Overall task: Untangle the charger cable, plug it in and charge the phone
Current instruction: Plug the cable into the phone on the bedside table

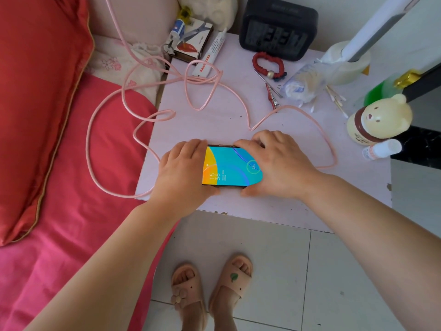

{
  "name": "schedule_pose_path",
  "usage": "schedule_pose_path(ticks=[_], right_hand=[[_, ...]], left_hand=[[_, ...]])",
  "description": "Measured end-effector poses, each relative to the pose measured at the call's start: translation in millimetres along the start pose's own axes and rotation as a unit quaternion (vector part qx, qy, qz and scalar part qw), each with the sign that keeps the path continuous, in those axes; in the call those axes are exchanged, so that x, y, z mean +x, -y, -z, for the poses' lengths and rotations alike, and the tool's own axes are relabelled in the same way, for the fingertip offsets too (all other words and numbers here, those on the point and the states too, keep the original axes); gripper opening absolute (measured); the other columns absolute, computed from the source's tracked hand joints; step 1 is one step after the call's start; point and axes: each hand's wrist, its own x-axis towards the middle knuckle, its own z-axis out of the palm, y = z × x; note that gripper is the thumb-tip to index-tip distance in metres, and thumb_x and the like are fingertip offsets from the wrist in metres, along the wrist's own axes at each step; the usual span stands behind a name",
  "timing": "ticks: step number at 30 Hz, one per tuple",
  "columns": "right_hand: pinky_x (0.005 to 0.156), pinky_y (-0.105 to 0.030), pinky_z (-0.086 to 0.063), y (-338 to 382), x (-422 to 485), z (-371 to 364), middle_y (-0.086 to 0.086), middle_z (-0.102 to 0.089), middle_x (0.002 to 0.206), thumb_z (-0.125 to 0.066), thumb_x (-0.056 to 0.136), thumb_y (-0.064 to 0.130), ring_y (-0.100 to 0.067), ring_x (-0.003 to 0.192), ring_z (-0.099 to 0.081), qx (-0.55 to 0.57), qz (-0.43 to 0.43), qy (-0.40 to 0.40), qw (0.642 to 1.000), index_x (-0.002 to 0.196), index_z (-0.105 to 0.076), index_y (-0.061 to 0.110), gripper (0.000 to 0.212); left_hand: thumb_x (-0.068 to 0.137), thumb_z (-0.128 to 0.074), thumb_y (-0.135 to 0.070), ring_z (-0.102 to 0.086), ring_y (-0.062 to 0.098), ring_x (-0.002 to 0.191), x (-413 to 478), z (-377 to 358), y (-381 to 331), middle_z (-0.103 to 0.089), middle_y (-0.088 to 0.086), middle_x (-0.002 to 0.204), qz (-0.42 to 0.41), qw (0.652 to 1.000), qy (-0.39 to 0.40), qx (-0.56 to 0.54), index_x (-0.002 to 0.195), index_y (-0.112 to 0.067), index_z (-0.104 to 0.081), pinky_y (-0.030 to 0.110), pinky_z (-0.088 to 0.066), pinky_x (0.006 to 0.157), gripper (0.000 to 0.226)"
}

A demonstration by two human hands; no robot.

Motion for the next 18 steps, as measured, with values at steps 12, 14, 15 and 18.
schedule_pose_path(ticks=[12, 14, 15, 18], right_hand=[[0.096, -0.035, -0.029, 10, -2, -2, -0.005, -0.043, 0.113, -0.064, 0.059, 0.062, -0.027, 0.104, -0.038, 0.047, -0.025, -0.030, 0.998, 0.130, -0.038, 0.027, 0.083], [0.097, -0.036, -0.029, 9, -2, -1, -0.005, -0.042, 0.114, -0.063, 0.057, 0.062, -0.027, 0.105, -0.038, 0.046, -0.023, -0.023, 0.998, 0.131, -0.037, 0.028, 0.086], [0.098, -0.036, -0.029, 8, -2, -1, -0.004, -0.041, 0.115, -0.064, 0.056, 0.062, -0.027, 0.106, -0.038, 0.045, -0.021, -0.019, 0.999, 0.131, -0.036, 0.028, 0.087], [0.099, -0.037, -0.030, 6, -2, -1, -0.004, -0.040, 0.117, -0.066, 0.055, 0.059, -0.027, 0.108, -0.037, 0.047, -0.016, -0.011, 0.999, 0.132, -0.034, 0.030, 0.088]], left_hand=[[0.069, -0.073, -0.045, -0.022, 0.022, 0.135, -2, 0, 1, -0.033, 0.001, 0.146, -0.021, 1.000, -0.020, -0.001, 0.144, -0.015, -0.026, 0.035, -0.015, 0.111, 0.094], [0.069, -0.073, -0.044, -0.022, 0.022, 0.135, -2, 0, 1, -0.033, 0.001, 0.146, -0.020, 1.000, -0.020, -0.002, 0.144, -0.015, -0.026, 0.035, -0.016, 0.111, 0.093], [0.068, -0.073, -0.044, -0.022, 0.022, 0.135, -2, 0, 1, -0.033, 0.001, 0.146, -0.019, 1.000, -0.018, -0.002, 0.144, -0.015, -0.026, 0.036, -0.016, 0.111, 0.094], [0.068, -0.074, -0.043, -0.022, 0.022, 0.135, -1, 0, 1, -0.032, 0.000, 0.146, -0.015, 1.000, -0.016, -0.001, 0.144, -0.016, -0.025, 0.035, -0.016, 0.110, 0.094]])
